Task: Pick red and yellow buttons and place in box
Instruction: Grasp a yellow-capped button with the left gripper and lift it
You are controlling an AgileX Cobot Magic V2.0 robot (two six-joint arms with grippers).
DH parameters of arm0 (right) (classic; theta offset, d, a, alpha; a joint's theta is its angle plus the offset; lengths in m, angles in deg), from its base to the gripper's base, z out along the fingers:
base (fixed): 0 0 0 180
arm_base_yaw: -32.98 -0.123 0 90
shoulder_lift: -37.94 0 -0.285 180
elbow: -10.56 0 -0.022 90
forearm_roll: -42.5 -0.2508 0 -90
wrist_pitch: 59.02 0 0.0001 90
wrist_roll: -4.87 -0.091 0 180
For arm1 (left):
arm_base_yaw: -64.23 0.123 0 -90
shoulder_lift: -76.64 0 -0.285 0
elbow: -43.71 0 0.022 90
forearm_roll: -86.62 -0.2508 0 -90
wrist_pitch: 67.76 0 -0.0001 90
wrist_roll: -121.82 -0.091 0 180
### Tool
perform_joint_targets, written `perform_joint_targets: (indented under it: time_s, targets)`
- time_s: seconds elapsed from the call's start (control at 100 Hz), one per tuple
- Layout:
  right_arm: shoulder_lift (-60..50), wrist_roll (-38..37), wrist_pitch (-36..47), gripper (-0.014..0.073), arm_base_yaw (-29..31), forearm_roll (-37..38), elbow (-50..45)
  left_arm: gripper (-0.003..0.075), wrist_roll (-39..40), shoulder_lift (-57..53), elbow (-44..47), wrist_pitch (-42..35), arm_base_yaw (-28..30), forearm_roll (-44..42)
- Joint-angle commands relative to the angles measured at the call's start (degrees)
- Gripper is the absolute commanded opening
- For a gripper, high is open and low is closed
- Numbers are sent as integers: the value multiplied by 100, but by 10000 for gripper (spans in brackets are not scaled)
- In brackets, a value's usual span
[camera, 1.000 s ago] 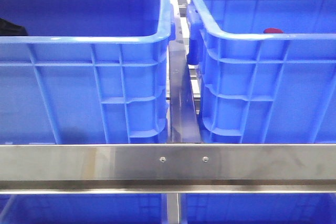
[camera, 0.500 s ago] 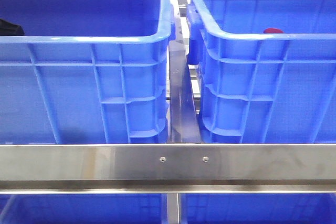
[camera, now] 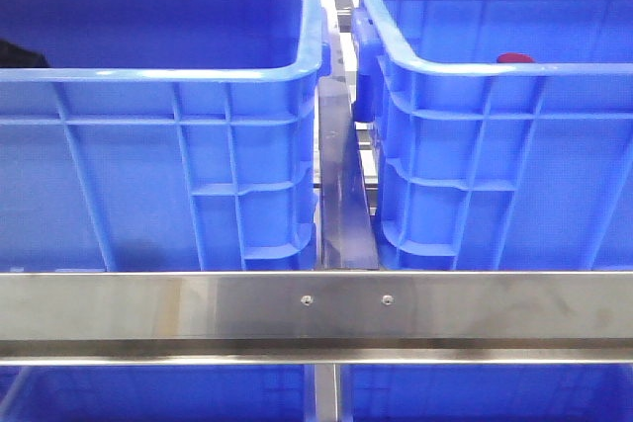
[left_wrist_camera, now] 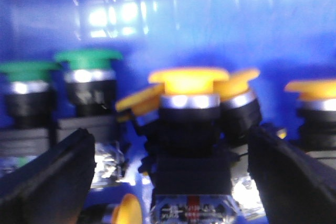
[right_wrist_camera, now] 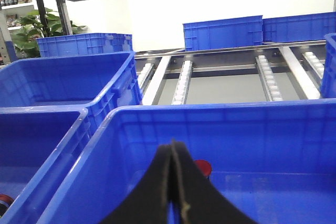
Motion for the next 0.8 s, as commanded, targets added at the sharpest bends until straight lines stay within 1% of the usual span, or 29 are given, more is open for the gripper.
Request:
perform_joint_targets:
  time_s: [0.0, 0.22, 0.27, 0.36, 0.4, 0.41, 0.56, 0.63, 0.79]
  targets:
    - [23, 45, -62, -67, 19, -50, 133, 546, 4, -148, -178, -185, -3, 31]
    - [24, 45, -50, -67, 19, -50, 133, 545, 4, -139, -191, -186, -3, 31]
    - [24, 45, -44, -67, 19, -50, 133, 526, 4, -153, -191, -186, -3, 31]
    - [24, 45, -38, -67, 19, -50, 133, 424, 4, -213, -191, -165, -3, 31]
    - [24, 45, -38, -67, 19, -50, 133, 346, 4, -260, -191, -152, -3, 31]
    - [24, 45, -38, -67, 19, -50, 133, 346, 4, -280, -191, -152, -3, 31]
    - [24, 45, -38, -67, 19, -50, 133, 78, 4, -521, -191, -86, -3, 20]
    - [24, 45, -38, -67, 19, -50, 133, -22, 4, -675, -191, -39, -3, 20]
    - [24, 45, -38, -67, 19, -50, 133, -19, 4, -1129, -191, 174, -14, 20]
